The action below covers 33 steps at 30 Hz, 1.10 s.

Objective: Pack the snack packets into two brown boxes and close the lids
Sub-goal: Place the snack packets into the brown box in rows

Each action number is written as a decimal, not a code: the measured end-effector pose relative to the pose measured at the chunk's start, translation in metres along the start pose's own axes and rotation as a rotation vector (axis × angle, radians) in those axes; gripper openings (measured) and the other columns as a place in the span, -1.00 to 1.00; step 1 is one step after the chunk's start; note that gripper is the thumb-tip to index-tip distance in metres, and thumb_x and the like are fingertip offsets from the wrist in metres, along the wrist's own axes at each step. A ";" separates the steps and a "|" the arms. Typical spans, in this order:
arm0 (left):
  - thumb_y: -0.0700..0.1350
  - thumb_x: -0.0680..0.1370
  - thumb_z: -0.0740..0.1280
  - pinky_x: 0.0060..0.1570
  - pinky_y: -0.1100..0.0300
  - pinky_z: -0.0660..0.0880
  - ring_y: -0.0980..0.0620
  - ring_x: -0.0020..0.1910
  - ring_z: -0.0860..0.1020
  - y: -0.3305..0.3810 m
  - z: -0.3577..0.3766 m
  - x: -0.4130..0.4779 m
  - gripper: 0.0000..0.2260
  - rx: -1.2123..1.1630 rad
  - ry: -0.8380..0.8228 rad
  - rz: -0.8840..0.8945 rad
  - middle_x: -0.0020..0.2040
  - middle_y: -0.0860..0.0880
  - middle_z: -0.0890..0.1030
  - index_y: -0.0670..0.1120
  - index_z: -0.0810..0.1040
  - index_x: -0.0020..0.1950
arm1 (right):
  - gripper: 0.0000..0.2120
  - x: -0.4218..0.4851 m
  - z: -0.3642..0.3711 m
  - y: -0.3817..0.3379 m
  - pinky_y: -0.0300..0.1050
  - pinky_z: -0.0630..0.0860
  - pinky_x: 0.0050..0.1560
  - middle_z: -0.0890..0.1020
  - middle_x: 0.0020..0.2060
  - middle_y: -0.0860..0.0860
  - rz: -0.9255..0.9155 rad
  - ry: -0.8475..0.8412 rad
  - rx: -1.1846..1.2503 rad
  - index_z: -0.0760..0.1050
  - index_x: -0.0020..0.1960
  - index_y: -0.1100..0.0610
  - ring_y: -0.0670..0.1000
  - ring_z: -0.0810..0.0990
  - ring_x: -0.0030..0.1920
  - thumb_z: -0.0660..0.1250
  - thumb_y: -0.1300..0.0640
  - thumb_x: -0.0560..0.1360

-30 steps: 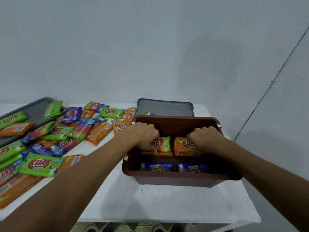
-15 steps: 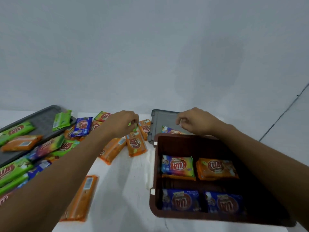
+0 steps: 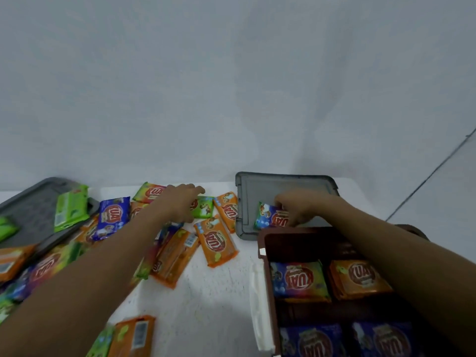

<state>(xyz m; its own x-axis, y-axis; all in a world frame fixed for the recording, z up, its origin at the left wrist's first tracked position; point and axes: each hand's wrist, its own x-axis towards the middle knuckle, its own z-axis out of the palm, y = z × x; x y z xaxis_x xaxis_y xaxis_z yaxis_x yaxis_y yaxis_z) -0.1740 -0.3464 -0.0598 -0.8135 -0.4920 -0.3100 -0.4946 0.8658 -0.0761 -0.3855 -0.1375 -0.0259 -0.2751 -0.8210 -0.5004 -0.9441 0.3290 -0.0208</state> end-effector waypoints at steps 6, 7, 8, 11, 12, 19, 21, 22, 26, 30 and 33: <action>0.09 0.34 0.51 -0.13 0.08 0.50 -0.11 -0.01 0.54 -0.002 -0.004 -0.007 -0.23 -0.097 0.201 0.008 0.26 -0.04 0.32 -0.07 0.29 0.46 | -0.69 -0.008 -0.005 -0.001 -0.14 0.36 -0.15 0.51 -0.01 0.04 -0.050 0.091 0.098 0.39 0.06 0.12 0.02 0.46 -0.04 0.46 0.12 0.44; 0.11 0.34 0.50 -0.13 0.08 0.50 -0.11 0.01 0.54 -0.001 -0.007 -0.010 -0.22 -0.111 0.238 0.011 0.27 -0.05 0.33 -0.07 0.28 0.47 | -0.72 -0.009 -0.005 -0.001 -0.13 0.39 -0.13 0.54 0.01 0.04 -0.068 0.140 0.130 0.40 0.08 0.14 0.04 0.48 -0.03 0.44 0.15 0.45; 0.12 0.34 0.50 -0.11 0.06 0.51 -0.11 0.04 0.54 0.000 -0.011 -0.013 -0.22 -0.139 0.272 0.010 0.27 -0.05 0.34 -0.07 0.28 0.47 | -0.74 -0.011 -0.006 -0.001 -0.10 0.42 -0.10 0.56 0.03 0.06 -0.083 0.203 0.156 0.41 0.11 0.15 0.05 0.50 -0.02 0.40 0.17 0.47; 0.08 0.33 0.50 0.02 0.03 0.50 -0.08 0.13 0.51 0.013 -0.028 -0.026 -0.23 -0.285 0.349 -0.007 0.24 -0.04 0.47 -0.05 0.31 0.46 | -0.69 -0.023 -0.015 0.007 -0.13 0.46 -0.11 0.57 0.10 0.07 -0.107 0.351 0.289 0.37 0.24 0.12 0.04 0.55 0.00 0.33 0.17 0.53; 0.08 0.31 0.50 0.04 0.03 0.50 -0.07 0.12 0.51 0.020 -0.036 -0.031 -0.24 -0.340 0.360 0.001 0.22 -0.05 0.51 -0.05 0.33 0.44 | -0.67 -0.029 -0.020 0.010 -0.17 0.46 -0.14 0.57 0.11 0.06 -0.113 0.379 0.338 0.36 0.28 0.11 0.03 0.55 -0.01 0.31 0.16 0.54; 0.19 0.38 0.34 -0.08 0.07 0.48 -0.04 -0.04 0.55 0.088 -0.076 -0.072 -0.43 -0.518 0.415 0.099 0.06 -0.04 0.57 -0.05 0.44 0.30 | -0.77 -0.106 -0.026 0.034 -0.22 0.44 -0.24 0.58 0.03 0.02 -0.097 0.510 0.560 0.49 0.19 0.07 -0.05 0.57 -0.11 0.28 0.09 0.55; 0.15 0.48 0.21 -0.17 0.11 0.41 -0.05 -0.09 0.54 0.112 -0.085 -0.082 -0.62 -0.581 0.400 0.131 -0.02 -0.05 0.57 -0.03 0.48 0.18 | -0.83 -0.132 -0.019 0.042 -0.20 0.44 -0.22 0.59 0.03 0.01 -0.089 0.500 0.565 0.49 0.13 0.01 -0.05 0.58 -0.08 0.29 0.05 0.54; 0.12 0.48 0.14 -0.17 0.12 0.38 -0.06 -0.08 0.53 0.123 -0.089 -0.087 -0.68 -0.609 0.386 0.150 -0.04 -0.06 0.57 -0.01 0.48 0.11 | -0.86 -0.143 -0.015 0.046 -0.19 0.43 -0.22 0.59 0.02 0.00 -0.092 0.492 0.559 0.49 0.10 -0.01 -0.04 0.57 -0.08 0.30 0.05 0.54; 0.02 0.63 0.15 -0.08 0.06 0.43 -0.06 -0.07 0.53 0.167 -0.096 -0.105 -0.83 -0.585 0.339 0.263 -0.08 -0.04 0.56 -0.01 0.47 0.10 | -0.92 -0.188 0.010 0.060 -0.19 0.39 -0.21 0.59 -0.05 -0.04 -0.124 0.421 0.458 0.48 0.04 -0.03 -0.05 0.56 -0.09 0.29 0.07 0.55; -0.10 0.65 0.22 -0.09 0.13 0.41 0.00 -0.05 0.53 0.210 -0.101 -0.126 -0.90 -0.416 0.162 0.411 -0.03 0.01 0.55 -0.05 0.49 0.12 | -0.85 -0.210 0.042 0.070 -0.09 0.47 -0.05 0.61 -0.01 0.01 -0.195 0.224 0.204 0.51 0.11 0.07 0.03 0.58 -0.04 0.31 0.07 0.56; -0.08 0.63 0.25 -0.06 0.05 0.53 -0.03 -0.05 0.59 0.239 -0.088 -0.132 -0.83 -0.326 -0.059 0.465 0.01 -0.05 0.61 -0.09 0.54 0.17 | -0.81 -0.215 0.067 0.068 -0.10 0.52 -0.01 0.61 -0.06 -0.06 -0.238 0.027 0.103 0.54 0.16 0.05 -0.03 0.57 -0.09 0.30 0.09 0.56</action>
<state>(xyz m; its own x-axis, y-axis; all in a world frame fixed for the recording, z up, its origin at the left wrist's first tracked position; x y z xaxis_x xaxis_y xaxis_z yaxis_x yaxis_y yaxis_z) -0.2119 -0.0824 0.0466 -0.9543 -0.0515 -0.2943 -0.1647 0.9125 0.3744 -0.3780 0.0928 0.0223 -0.0532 -0.8928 -0.4473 -0.9597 0.1695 -0.2242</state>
